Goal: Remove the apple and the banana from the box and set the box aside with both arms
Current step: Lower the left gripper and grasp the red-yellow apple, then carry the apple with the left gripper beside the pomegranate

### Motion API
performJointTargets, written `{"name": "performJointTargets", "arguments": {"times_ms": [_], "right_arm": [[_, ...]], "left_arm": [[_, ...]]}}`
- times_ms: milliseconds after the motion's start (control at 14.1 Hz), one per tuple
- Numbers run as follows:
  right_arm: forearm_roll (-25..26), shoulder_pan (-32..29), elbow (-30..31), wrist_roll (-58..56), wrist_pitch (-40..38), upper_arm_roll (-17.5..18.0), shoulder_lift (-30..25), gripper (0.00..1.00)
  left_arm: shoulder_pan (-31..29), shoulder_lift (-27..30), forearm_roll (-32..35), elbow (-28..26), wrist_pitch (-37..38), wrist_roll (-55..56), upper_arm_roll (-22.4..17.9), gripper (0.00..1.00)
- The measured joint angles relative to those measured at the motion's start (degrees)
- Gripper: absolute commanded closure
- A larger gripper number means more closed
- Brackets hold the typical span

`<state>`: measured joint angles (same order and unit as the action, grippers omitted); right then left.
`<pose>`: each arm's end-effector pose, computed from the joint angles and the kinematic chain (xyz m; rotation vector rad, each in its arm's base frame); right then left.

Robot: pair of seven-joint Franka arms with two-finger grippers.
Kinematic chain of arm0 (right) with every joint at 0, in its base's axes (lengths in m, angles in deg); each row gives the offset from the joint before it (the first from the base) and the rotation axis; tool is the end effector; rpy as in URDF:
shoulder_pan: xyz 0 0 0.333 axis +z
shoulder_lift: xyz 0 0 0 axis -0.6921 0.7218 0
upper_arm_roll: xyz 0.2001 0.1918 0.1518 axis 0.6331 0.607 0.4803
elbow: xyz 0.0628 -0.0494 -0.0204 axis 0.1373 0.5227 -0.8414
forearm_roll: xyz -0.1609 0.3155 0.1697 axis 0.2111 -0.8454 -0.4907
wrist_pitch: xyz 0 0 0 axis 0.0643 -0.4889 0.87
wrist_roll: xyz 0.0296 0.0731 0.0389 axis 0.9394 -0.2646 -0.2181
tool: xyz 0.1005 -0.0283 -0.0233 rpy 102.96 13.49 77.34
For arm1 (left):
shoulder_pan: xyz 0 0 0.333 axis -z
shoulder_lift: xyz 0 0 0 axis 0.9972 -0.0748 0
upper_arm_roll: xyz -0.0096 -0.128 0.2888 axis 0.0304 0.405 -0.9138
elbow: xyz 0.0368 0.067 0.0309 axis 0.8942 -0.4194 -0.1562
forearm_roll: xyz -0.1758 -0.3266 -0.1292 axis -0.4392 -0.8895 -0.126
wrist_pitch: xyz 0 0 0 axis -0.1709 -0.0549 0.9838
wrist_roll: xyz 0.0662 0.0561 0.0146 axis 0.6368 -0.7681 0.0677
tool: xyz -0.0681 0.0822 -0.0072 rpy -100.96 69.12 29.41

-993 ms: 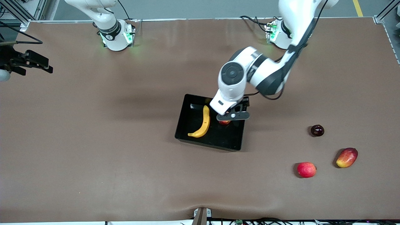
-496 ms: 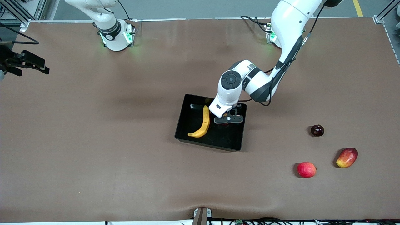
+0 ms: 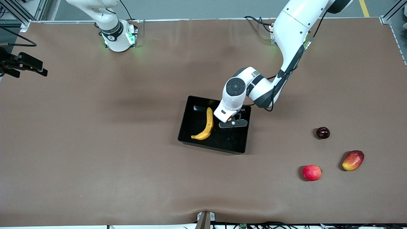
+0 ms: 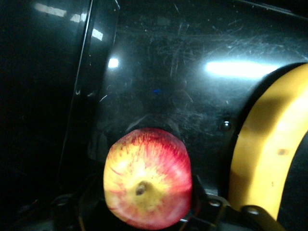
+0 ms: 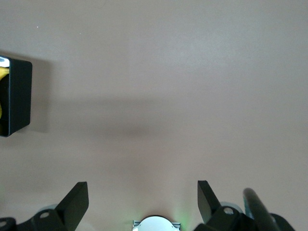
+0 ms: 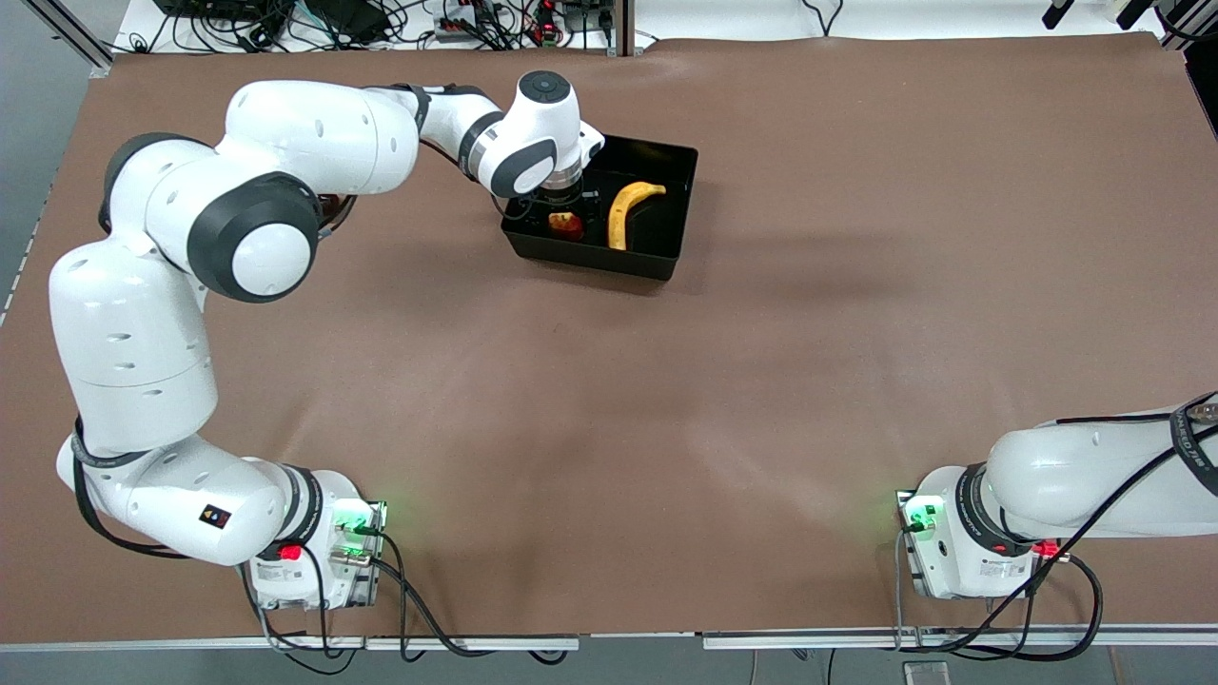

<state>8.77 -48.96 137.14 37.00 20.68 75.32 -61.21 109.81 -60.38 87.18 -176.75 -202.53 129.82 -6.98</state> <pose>0.5334 -0.0257 0.6473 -3.0767 -0.0204 0.1678 0.5164 -0.4076 0.2101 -3.1307 -0.1098 0.0059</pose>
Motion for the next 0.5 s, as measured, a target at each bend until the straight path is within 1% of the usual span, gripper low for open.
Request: {"name": "performJointTargets", "arguments": {"times_ms": [213,284,354,496], "right_arm": [[0.00,-0.07,0.00,0.00,0.00,0.00,0.06,0.00],[0.00,-0.08,0.00,0.00,0.00,-0.01,0.07,0.00],[0.00,-0.08,0.00,0.00,0.00,0.00,0.07,0.00],[0.00,-0.09,0.00,0.00,0.00,0.00,0.07,0.00]], "left_arm": [[-0.44,0.36,0.20,1.60,0.06,0.00,-0.04,1.00],[-0.59,0.99,0.28,2.78,1.11,-0.07,-0.06,1.00],[-0.81,2.08,0.33,4.28,3.67,-0.48,-0.06,1.00],[-1.73,5.14,0.33,8.50,12.48,-4.15,-0.01,1.00]]}}
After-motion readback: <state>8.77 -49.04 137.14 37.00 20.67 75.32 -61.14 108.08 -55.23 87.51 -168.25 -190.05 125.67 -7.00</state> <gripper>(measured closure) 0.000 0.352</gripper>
